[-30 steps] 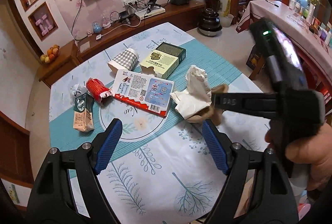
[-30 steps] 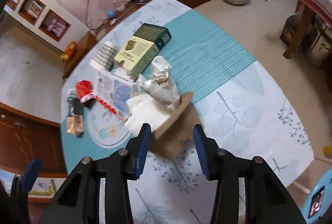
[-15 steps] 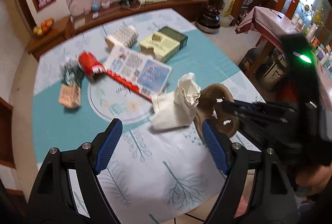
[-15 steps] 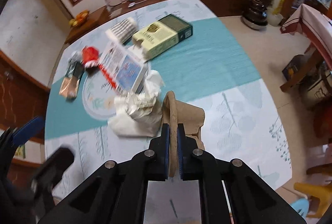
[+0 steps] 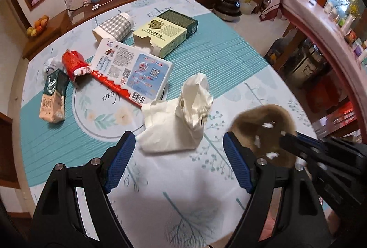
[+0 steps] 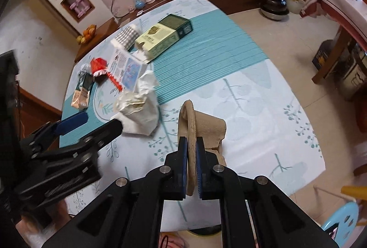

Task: Collect trash
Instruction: 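Grasp the white tissues with the left gripper while the right grasps the cardboard tray, then carry the tissues and cardboard tray down over the trash bin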

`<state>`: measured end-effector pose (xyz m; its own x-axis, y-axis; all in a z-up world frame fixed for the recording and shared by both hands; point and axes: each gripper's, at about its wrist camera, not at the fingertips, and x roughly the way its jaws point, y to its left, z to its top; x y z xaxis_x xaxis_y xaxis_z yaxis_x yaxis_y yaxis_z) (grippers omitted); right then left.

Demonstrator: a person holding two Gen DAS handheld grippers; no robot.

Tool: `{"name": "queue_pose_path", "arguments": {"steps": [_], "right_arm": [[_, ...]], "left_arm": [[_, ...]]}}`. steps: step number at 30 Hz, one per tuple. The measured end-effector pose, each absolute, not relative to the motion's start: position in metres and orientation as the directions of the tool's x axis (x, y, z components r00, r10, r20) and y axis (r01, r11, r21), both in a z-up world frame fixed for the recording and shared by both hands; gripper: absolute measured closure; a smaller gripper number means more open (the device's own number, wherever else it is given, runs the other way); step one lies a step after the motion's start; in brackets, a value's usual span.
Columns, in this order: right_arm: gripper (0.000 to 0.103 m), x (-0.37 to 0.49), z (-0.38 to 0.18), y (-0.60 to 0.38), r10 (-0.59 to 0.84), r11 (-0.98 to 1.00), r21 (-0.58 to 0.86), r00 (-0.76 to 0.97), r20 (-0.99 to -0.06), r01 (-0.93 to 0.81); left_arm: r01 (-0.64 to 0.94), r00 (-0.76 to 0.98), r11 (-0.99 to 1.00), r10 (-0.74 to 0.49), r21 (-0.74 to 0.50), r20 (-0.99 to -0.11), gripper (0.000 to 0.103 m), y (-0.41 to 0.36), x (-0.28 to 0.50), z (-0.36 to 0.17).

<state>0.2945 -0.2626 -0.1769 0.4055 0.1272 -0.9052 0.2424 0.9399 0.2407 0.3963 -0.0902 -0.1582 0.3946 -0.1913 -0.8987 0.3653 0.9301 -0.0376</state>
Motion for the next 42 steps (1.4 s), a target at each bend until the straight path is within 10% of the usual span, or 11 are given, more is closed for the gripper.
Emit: {"name": "queue_pose_path", "arguments": {"steps": [6, 8, 10, 42], "right_arm": [[0.097, 0.276, -0.177, -0.28, 0.146, 0.925, 0.272, 0.415, -0.898, 0.264], [0.097, 0.27, -0.177, -0.282, 0.148, 0.924, 0.277, 0.42, -0.896, 0.264], [0.097, 0.264, -0.177, -0.283, 0.153, 0.921, 0.284, 0.422, -0.894, 0.268], [0.097, 0.098, -0.145, -0.233, 0.238, 0.94, 0.332, 0.542, -0.806, 0.082]], "left_arm": [[0.336, 0.387, 0.942, -0.125, 0.014, -0.914, 0.04, -0.115, 0.422, -0.188], [0.321, 0.38, 0.947, -0.119, 0.011, -0.917, 0.082, -0.116, 0.428, -0.195], [0.305, 0.372, 0.952, -0.111, 0.009, -0.922, 0.088, -0.118, 0.429, -0.198], [0.378, 0.411, 0.917, -0.288, -0.126, -0.865, 0.09, -0.07, 0.14, -0.135]]}}
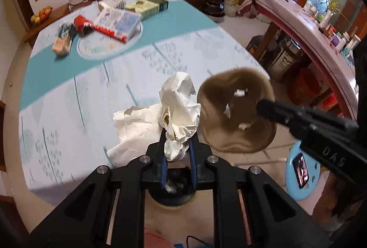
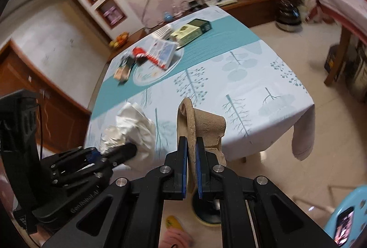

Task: Collect trash
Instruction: 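Carry the tissues and cardboard tray down over the trash bin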

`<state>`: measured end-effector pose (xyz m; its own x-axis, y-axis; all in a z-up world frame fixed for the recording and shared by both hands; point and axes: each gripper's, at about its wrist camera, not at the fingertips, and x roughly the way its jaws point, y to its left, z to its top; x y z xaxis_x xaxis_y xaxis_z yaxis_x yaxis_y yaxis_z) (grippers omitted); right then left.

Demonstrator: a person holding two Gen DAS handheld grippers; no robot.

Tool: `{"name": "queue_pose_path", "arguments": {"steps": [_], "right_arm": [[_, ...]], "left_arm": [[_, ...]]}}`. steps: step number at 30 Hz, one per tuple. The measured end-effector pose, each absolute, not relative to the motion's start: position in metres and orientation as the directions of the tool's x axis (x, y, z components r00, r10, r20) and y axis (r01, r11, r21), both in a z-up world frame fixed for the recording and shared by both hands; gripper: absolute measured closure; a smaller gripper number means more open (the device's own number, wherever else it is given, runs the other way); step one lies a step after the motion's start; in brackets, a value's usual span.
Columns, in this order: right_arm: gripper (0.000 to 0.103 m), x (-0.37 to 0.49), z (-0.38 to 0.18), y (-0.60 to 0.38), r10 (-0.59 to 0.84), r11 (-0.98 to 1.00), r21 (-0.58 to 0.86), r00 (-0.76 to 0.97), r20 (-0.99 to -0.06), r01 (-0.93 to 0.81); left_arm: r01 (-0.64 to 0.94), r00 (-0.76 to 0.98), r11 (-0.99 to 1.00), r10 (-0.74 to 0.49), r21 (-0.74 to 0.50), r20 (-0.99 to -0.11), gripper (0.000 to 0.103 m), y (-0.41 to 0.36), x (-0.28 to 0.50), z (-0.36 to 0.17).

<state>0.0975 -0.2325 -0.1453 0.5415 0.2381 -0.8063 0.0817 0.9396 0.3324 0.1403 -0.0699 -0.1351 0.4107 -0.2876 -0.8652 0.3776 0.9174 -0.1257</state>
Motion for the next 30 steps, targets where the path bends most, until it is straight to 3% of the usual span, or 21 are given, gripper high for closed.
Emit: {"name": "queue_pose_path", "arguments": {"steps": [10, 30], "right_arm": [[0.097, 0.049, -0.192, -0.216, 0.216, 0.969, 0.246, 0.403, -0.889, 0.024], [0.097, 0.031, -0.384, -0.217, 0.156, 0.981, 0.173, 0.175, -0.972, 0.084]], "left_arm": [[0.385, 0.333, 0.919, -0.222, -0.083, -0.916, 0.09, -0.06, 0.088, -0.192], [0.397, 0.135, 0.914, -0.151, -0.086, -0.979, 0.09, -0.068, 0.069, -0.371]]}}
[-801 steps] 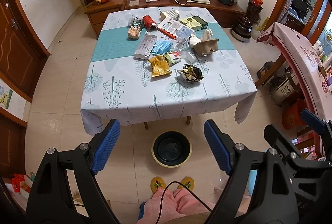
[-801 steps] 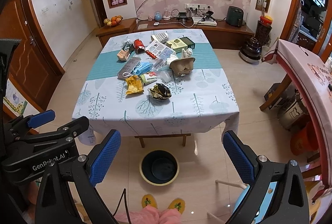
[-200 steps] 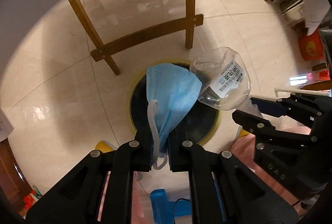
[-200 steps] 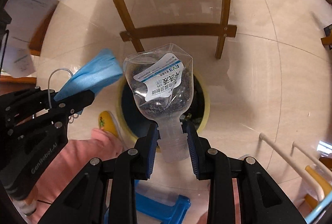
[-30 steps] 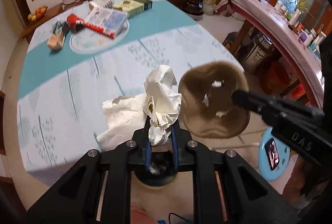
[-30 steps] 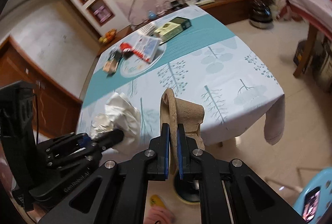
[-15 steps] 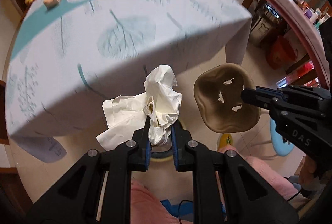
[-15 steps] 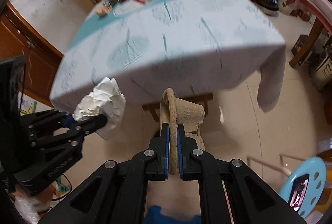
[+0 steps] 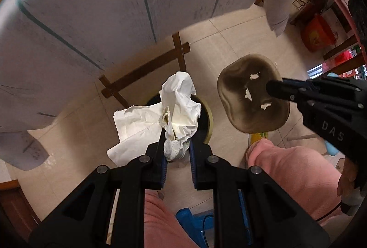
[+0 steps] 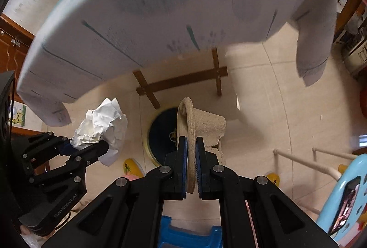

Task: Collect trash
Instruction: 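Carry the tissues and cardboard tray down over the trash bin, then open both grippers to drop the tissues and tray into the bin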

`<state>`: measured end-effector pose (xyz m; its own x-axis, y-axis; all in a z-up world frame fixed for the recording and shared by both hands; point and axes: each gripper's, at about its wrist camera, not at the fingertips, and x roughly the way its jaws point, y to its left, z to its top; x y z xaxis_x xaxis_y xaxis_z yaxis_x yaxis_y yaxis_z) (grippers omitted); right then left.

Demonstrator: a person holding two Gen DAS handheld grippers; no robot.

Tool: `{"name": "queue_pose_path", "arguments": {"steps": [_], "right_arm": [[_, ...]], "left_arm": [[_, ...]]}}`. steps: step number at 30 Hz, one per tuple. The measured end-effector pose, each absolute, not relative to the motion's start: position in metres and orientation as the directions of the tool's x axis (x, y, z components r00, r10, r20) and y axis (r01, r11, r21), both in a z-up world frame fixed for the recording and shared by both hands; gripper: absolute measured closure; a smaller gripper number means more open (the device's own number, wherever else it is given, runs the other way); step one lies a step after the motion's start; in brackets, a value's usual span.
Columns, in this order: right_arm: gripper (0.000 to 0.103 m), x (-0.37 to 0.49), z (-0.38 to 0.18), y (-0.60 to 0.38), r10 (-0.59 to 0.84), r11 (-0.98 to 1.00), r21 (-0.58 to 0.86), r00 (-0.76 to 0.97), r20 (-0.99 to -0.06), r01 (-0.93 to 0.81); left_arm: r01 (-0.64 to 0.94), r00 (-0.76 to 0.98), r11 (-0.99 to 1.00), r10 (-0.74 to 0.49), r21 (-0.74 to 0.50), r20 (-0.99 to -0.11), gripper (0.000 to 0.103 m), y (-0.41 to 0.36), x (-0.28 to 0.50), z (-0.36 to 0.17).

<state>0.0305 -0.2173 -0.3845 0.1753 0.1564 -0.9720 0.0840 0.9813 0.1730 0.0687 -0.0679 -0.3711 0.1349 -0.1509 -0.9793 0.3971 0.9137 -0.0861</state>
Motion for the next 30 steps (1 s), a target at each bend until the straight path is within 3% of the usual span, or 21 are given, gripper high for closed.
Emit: {"name": "queue_pose_path", "arguments": {"steps": [16, 21, 24, 26, 28, 30], "right_arm": [[0.097, 0.044, -0.541, -0.21, 0.203, 0.971, 0.213, 0.093, -0.975, 0.111], [0.097, 0.051, -0.587, -0.198, 0.232, 0.966, 0.239, 0.08, -0.969, 0.101], [0.096, 0.052, -0.609, -0.191, 0.272, 0.957, 0.279, 0.083, -0.959, 0.084], [0.095, 0.052, -0.623, -0.187, 0.269, 0.96, 0.274, 0.09, -0.959, 0.052], [0.088, 0.05, -0.631, -0.187, 0.27, 0.96, 0.275, 0.083, -0.959, 0.045], [0.075, 0.051, -0.635, -0.191, 0.269, 0.959, 0.276, 0.102, -0.958, 0.064]], "left_arm": [[0.328, 0.095, 0.94, -0.13, -0.092, -0.987, 0.088, -0.067, 0.084, -0.512], [0.304, 0.097, 0.948, -0.127, -0.093, -0.987, 0.08, -0.064, 0.088, -0.544], [0.303, 0.104, 0.949, -0.121, -0.084, -0.987, 0.067, -0.061, 0.09, -0.558], [0.301, 0.111, 0.951, -0.11, -0.073, -0.988, 0.042, -0.058, 0.092, -0.565], [0.299, 0.123, 0.953, -0.099, -0.058, -0.987, 0.037, -0.056, 0.094, -0.567], [0.292, 0.124, 0.954, -0.101, -0.061, -0.987, 0.035, -0.053, 0.096, -0.573]]}}
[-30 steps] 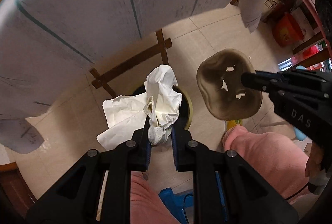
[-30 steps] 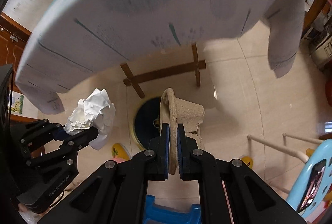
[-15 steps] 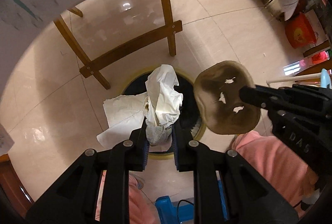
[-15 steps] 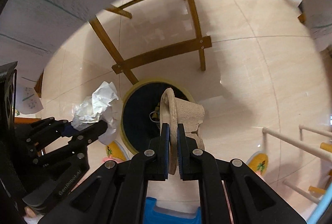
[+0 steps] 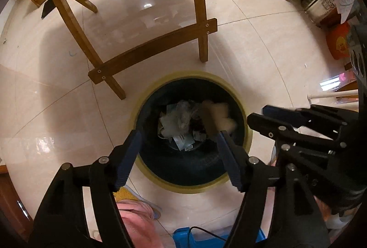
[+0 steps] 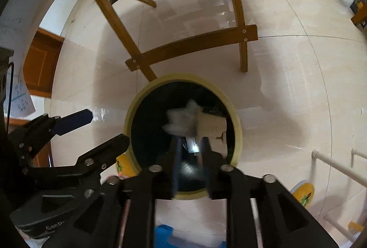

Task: Collect trash
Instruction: 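Open both grippers to drop the tissues and tray into the bin, then raise both tools back up toward the table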

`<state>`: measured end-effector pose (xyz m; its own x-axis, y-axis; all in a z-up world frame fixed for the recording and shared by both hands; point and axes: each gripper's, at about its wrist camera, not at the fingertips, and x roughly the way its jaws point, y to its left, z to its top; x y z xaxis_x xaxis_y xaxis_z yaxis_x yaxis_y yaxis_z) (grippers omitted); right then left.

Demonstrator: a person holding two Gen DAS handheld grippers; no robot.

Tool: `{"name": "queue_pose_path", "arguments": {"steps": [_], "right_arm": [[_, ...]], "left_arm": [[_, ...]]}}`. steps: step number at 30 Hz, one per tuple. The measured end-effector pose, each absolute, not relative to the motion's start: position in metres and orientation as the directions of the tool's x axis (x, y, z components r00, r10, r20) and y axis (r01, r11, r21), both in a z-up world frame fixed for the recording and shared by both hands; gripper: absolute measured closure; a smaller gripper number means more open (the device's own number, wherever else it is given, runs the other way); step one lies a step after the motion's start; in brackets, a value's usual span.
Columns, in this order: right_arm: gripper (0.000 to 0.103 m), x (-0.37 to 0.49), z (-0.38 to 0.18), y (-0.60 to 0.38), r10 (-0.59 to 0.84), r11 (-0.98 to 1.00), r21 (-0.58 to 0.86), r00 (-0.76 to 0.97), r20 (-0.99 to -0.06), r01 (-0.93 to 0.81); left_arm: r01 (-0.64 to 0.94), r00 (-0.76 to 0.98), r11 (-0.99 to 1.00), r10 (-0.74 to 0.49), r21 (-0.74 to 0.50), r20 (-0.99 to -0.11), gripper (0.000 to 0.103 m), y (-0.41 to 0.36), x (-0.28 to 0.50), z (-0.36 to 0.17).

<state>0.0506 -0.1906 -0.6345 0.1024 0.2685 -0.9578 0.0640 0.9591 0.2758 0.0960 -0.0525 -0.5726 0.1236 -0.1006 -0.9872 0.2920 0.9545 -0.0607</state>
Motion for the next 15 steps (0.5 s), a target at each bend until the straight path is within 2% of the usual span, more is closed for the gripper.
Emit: {"name": "queue_pose_path", "arguments": {"steps": [3, 11, 15], "right_arm": [[0.062, 0.049, -0.634, -0.197, 0.249, 0.962, 0.26, 0.129, -0.96, 0.081], [0.062, 0.041, -0.614, -0.202, 0.232, 0.964, 0.243, 0.109, -0.967, 0.103], [0.058, 0.035, -0.588, -0.207, 0.22, 0.964, 0.231, 0.094, -0.971, 0.129]], "left_arm": [[0.287, 0.133, 0.956, -0.095, -0.053, -0.987, 0.026, -0.049, 0.098, -0.571], [0.308, 0.142, 0.95, -0.097, -0.049, -0.985, 0.025, -0.056, 0.09, -0.535], [0.316, 0.133, 0.948, -0.096, -0.05, -0.986, 0.025, -0.059, 0.083, -0.506]]}}
